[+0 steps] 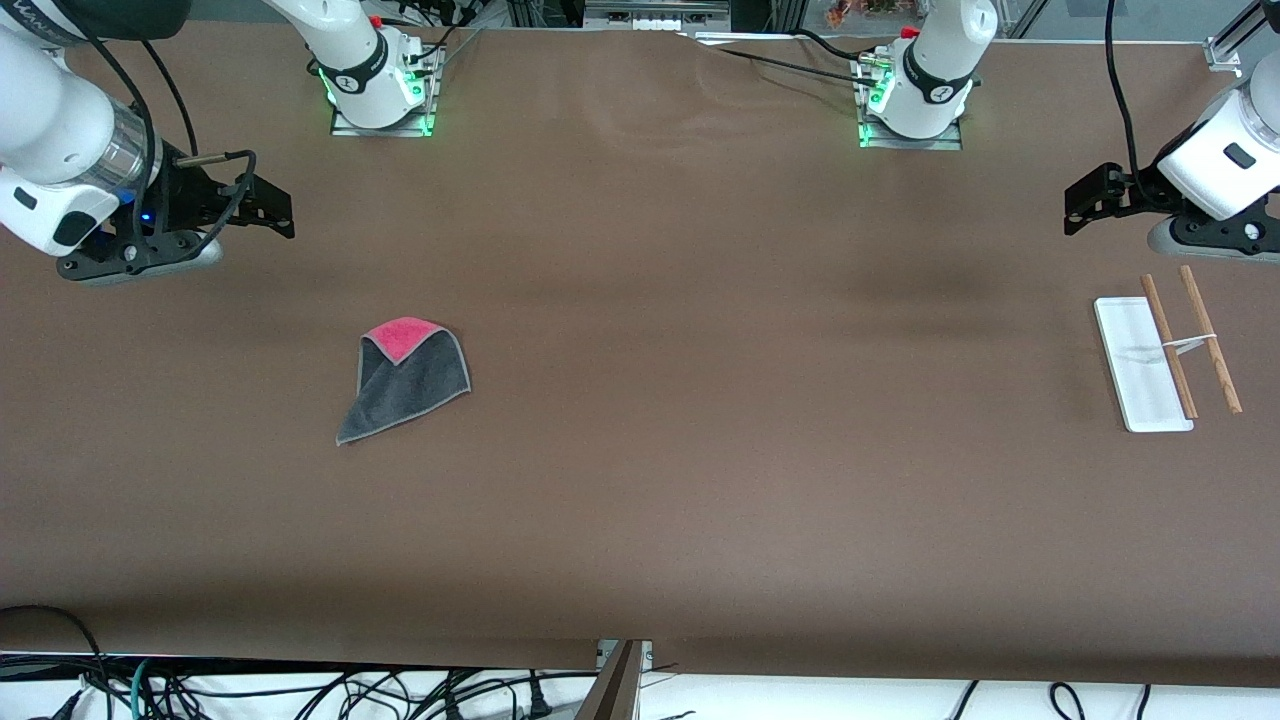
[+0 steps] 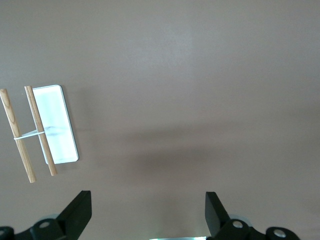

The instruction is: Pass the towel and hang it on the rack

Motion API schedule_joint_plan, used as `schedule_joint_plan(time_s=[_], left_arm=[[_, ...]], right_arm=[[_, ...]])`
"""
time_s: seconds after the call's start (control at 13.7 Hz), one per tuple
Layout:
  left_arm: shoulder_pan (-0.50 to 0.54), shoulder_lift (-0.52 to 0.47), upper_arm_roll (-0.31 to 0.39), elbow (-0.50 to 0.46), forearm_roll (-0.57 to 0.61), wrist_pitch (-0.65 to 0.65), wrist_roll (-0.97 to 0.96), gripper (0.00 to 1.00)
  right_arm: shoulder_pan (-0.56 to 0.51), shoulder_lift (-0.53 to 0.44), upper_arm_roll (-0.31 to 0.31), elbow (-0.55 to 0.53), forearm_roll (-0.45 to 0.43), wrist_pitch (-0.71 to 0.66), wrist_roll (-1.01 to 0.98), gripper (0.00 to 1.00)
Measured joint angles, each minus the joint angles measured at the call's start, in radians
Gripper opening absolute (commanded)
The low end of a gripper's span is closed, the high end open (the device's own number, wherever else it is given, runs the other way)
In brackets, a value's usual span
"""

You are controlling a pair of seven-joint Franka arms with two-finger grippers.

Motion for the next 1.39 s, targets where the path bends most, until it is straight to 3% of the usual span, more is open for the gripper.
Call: schedule_joint_plan(time_s=[1.39], left_arm=[[0.000, 0.000, 0.000, 0.000, 0.000, 0.000, 0.000, 1.00]], right_arm=[[0.002, 0.005, 0.008, -0.003, -0.028, -0.014, -0.001, 0.99]])
